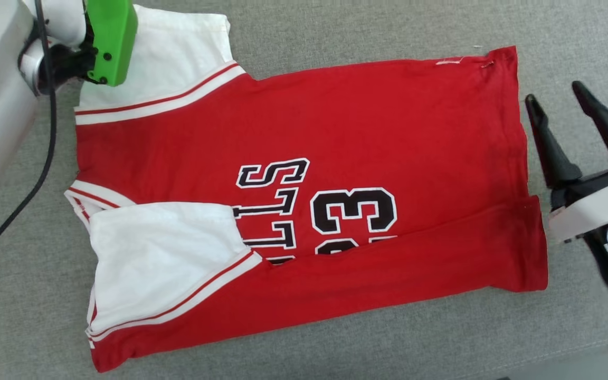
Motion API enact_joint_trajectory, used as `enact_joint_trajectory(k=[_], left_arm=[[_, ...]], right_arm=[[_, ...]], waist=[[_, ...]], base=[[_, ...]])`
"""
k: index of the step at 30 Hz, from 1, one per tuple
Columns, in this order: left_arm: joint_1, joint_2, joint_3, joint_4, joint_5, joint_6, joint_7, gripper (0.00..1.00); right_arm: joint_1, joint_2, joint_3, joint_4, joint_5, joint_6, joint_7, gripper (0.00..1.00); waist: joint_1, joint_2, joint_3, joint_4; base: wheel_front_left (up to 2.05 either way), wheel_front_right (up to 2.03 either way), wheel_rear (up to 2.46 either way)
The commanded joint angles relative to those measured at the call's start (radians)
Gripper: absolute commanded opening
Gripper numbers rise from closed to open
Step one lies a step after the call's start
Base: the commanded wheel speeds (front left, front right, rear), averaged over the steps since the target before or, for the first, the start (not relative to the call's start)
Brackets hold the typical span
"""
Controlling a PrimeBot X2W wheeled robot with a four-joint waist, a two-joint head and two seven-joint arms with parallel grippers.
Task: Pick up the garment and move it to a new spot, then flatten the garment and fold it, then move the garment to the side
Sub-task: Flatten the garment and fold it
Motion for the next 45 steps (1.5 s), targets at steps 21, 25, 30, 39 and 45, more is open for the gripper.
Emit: enact_joint_trajectory(k=[21, 25, 30, 39, 45], left_arm=[[0.067, -0.001, -0.072, -0.277, 0.031, -0.003, -0.195, 0.00], [0.048, -0.009, -0.074, -0.291, 0.040, -0.003, -0.204, 0.00], [0.029, -0.013, -0.076, -0.304, 0.051, -0.003, -0.214, 0.00], [0.030, -0.012, -0.078, -0.299, 0.050, -0.003, -0.229, 0.00], [0.069, -0.018, -0.079, -0.281, 0.032, -0.003, -0.259, 0.00]], right_arm=[[-0.374, -0.303, 0.131, 0.238, 0.284, -0.001, 0.856, 1.00], [-0.436, -0.274, 0.157, 0.326, 0.265, -0.001, 0.873, 1.00], [-0.475, -0.223, 0.183, 0.445, 0.266, -0.001, 0.851, 1.00], [-0.439, -0.201, 0.283, 0.567, 0.321, -0.001, 0.793, 0.00], [-0.423, -0.235, 0.314, 0.570, 0.364, -0.001, 0.663, 0.00]], waist=[[-0.0001, -0.0001, -0.104, 0.176], [-0.0001, -0.0001, -0.073, 0.196], [-0.0001, -0.0001, -0.043, 0.212], [-0.0001, -0.0001, -0.037, 0.214], [-0.0001, -0.0001, -0.105, 0.215]], base=[[0.00, 0.00, 0.00], [0.00, 0.00, 0.00], [0.00, 0.00, 0.00], [0.00, 0.00, 0.00], [0.00, 0.00, 0.00]])
